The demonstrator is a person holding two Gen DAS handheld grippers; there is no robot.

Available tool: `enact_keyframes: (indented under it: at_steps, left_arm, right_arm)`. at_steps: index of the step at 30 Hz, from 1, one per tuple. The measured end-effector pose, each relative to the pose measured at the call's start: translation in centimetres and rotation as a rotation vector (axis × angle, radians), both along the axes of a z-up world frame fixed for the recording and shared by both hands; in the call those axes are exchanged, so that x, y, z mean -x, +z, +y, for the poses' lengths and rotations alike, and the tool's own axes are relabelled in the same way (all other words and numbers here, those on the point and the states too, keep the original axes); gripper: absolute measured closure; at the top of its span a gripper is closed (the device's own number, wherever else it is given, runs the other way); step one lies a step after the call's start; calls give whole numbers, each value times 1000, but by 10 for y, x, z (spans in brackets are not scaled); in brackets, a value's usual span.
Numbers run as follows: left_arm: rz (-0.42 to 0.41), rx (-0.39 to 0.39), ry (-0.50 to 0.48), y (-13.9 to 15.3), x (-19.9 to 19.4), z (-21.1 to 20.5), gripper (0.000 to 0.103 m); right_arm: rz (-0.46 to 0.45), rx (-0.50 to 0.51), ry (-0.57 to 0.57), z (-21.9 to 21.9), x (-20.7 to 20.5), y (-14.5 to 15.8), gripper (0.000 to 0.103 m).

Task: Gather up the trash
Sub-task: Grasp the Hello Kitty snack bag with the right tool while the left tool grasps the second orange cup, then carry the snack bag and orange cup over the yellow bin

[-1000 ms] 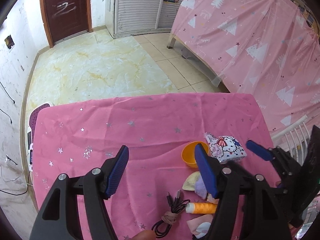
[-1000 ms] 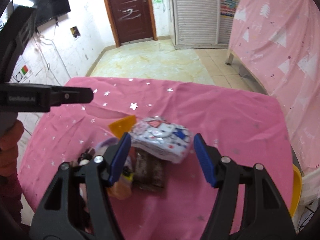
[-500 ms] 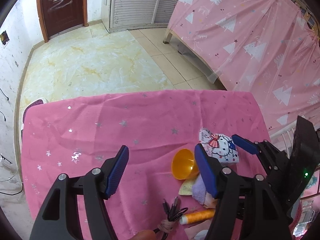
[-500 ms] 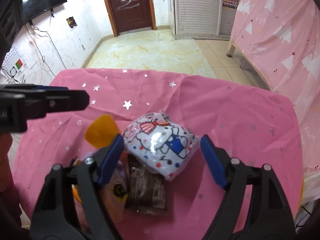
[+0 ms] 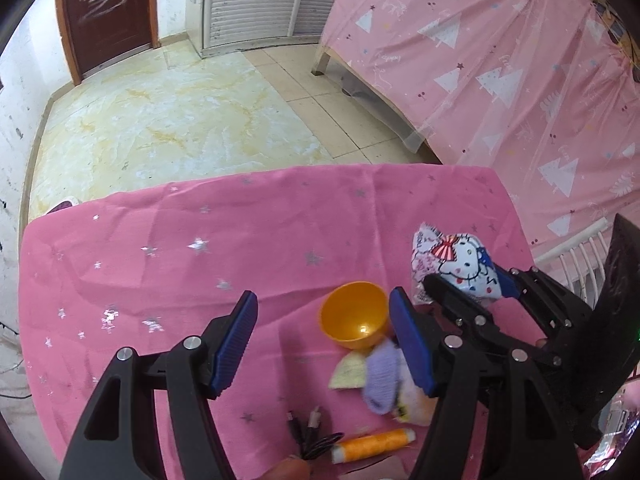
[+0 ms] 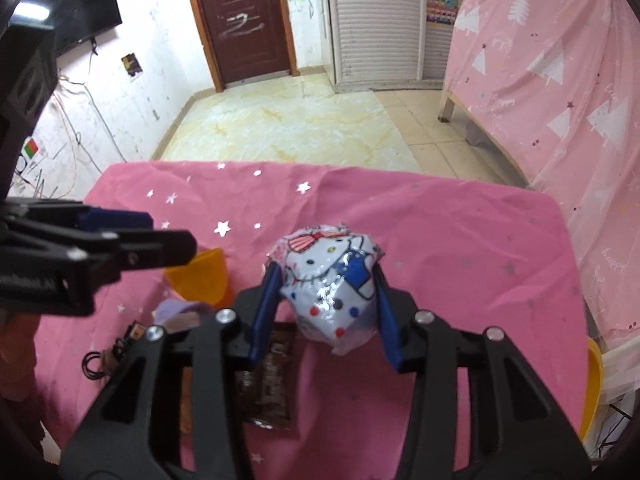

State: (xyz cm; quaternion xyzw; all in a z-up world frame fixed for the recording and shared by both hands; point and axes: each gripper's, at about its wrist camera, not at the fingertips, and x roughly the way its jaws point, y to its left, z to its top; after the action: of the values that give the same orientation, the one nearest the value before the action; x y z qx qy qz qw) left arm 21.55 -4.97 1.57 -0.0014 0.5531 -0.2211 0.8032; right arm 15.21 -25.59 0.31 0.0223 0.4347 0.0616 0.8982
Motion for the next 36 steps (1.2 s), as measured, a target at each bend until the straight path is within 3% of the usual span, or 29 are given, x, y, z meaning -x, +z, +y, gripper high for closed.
enact_keyframes:
  at_steps: [12, 18, 22, 29, 36]
  left_arm:
    - [47, -41, -36, -18, 4, -28, 44]
    - [58, -59, -31, -25, 4, -38, 66]
    - [42, -78, -25, -25, 5, -43, 67]
    - [0, -78, -9, -6, 6, -54, 67]
    - [-44, -67, -66, 20, 19, -90, 67]
  right_arm:
    - [-21, -25, -73, -37, 14, 4, 60]
    - [-32, -39, -80, -44, 18, 5, 60]
    - [-39, -41, -91, -54, 24, 5, 60]
    - [-65, -61, -130, -78, 36, 8, 60]
    - [-84, -81, -186, -114, 52, 9, 60]
